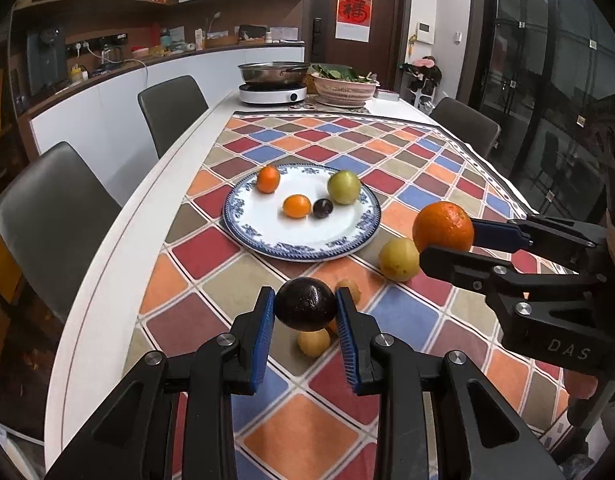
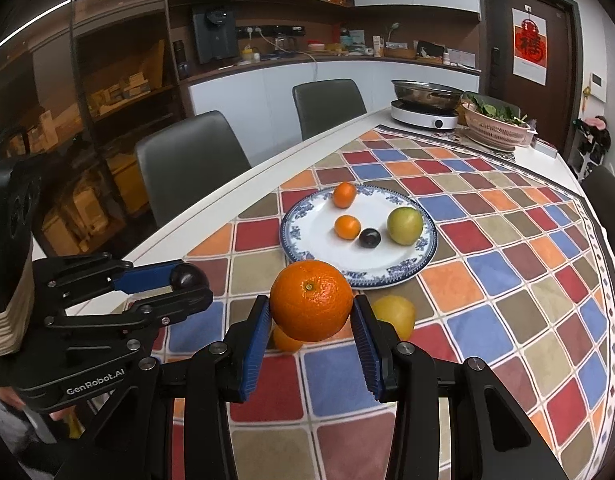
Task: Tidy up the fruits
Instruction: 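Lift the plum and mandarin and carry them toward the plate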
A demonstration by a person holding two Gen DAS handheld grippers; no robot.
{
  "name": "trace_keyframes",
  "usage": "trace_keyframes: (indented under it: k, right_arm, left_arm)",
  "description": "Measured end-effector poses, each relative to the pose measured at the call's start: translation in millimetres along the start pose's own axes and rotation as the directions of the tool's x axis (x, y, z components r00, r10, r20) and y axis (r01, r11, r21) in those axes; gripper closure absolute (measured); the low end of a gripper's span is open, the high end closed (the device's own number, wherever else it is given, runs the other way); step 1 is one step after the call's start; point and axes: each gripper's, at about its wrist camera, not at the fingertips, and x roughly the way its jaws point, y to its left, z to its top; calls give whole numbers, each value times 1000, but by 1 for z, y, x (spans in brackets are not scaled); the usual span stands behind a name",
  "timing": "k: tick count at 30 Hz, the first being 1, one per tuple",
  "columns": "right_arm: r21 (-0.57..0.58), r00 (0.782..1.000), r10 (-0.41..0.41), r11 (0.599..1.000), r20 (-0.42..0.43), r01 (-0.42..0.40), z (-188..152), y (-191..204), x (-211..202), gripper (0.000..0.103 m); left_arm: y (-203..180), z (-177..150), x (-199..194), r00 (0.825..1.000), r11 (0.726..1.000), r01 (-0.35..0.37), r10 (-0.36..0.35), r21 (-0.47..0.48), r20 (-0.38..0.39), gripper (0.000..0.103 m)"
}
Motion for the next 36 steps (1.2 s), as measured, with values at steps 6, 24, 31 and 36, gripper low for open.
trace_keyframes:
  k: [6,24,31,36]
  right_arm:
    - [16,1000,-3,1000,-3,3,12,-5,6,61]
    - [49,998,-62,997,-21,63,69,-41,46,61]
    - [57,995,-102,993,-6,102,78,-33,43,61]
    - [37,994,-113,993,-14,113,81,-31,44,61]
  left_arm:
    - [5,14,6,1000,1000,13,-13,4,13,72]
    - [26,80,54,1000,999,27,-27,32,6,72]
    - [33,81,54,1000,999,19,-19,40,-3,72]
    - [35,86,56,1000,999,4,-4,42,1,72]
